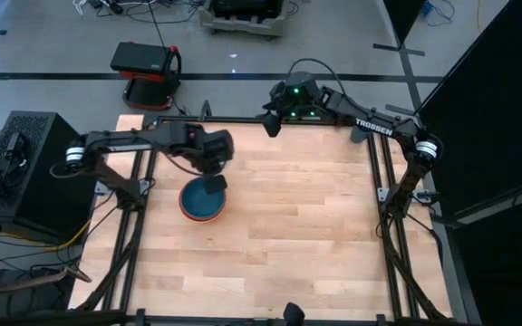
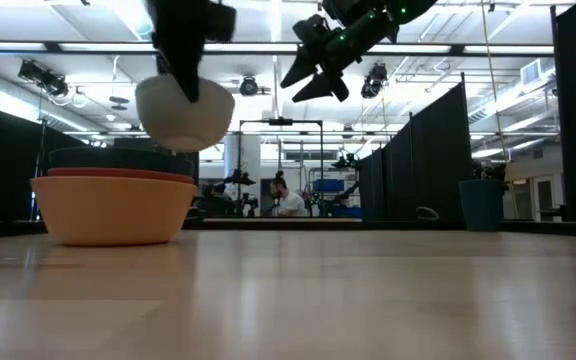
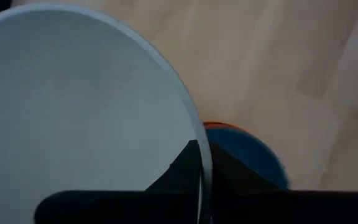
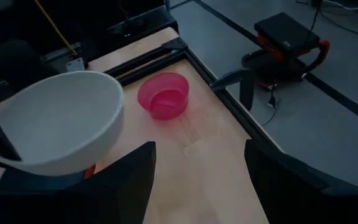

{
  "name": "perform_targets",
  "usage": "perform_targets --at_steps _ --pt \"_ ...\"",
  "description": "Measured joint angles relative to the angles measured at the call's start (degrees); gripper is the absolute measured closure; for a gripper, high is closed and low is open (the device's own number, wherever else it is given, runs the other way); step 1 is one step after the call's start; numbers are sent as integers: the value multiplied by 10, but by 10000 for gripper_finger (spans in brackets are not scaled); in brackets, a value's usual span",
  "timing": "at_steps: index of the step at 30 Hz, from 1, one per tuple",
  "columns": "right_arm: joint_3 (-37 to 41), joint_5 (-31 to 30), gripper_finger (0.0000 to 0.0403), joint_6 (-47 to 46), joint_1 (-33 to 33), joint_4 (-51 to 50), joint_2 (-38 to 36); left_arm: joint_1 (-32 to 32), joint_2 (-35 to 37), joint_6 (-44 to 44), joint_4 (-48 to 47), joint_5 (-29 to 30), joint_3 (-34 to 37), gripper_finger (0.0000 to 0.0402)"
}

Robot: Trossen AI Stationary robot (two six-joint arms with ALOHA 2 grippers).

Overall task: Nest bowls inside each other
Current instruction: Stack the white bowl on the dark blue bowl

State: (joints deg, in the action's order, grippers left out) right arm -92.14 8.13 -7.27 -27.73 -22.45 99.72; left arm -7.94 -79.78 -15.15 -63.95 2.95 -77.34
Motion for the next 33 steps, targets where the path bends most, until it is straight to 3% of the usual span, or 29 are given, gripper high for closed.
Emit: perform_targets --at_steps 14,20,24,33 --pt "0 27 169 0 -2 1 0 65 175 -150 44 -31 110 401" --pt "0 27 169 -1 -2 2 0 132 173 -142 117 -58 136 401" --pt "0 27 169 -2 -2 2 0 173 157 -136 113 -10 139 402" --pt "0 27 169 -9 -1 1 0 208 106 -89 88 15 140 402"
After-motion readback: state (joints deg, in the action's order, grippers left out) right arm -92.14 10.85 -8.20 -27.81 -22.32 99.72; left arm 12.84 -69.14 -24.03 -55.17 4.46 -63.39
